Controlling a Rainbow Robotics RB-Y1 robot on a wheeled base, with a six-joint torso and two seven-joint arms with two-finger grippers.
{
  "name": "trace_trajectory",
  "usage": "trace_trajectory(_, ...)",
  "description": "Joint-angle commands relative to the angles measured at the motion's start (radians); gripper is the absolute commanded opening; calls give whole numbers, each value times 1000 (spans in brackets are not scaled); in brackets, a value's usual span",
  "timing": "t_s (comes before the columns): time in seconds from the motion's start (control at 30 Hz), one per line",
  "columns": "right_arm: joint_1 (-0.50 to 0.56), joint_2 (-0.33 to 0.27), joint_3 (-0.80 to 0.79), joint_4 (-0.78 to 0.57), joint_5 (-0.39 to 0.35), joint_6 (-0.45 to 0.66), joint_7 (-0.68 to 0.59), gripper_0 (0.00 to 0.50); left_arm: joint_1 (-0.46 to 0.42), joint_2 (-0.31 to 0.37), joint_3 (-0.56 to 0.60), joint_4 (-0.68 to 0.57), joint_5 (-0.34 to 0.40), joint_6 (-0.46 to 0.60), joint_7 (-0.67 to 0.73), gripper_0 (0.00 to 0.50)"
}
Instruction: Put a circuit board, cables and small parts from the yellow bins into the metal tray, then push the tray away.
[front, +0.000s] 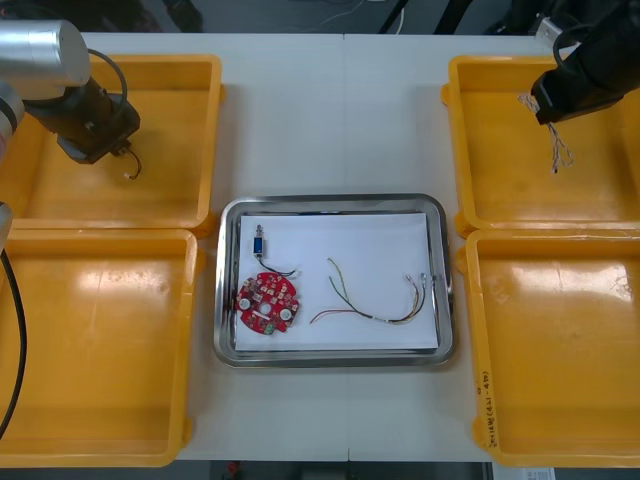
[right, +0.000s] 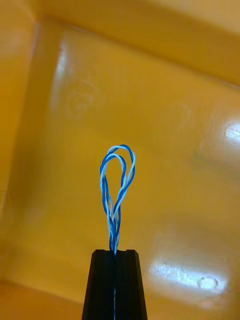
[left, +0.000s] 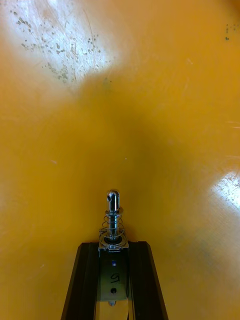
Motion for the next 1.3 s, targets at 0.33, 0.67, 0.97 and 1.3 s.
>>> trace_trajectory(0.33, 185, -83, -48, -570, -59, 385, -39, 0, 129, 88, -12, -409, 17, 234, -83, 0)
trace_trajectory(0.67, 303, -94, -33, -871, -128, 385, -53, 0, 244, 125, 50, -674, 40, 372, -78, 0)
trace_trajectory(0.97, 358, -95, 84, -1064, -282, 385, -58, 0, 310, 125, 86, -846, 42, 472, -63, 0)
trace_trajectory(1.3, 358, -104, 235, -1187, -466, 385, -45, 0, 385, 120, 102, -1130, 59, 648, -40, 0)
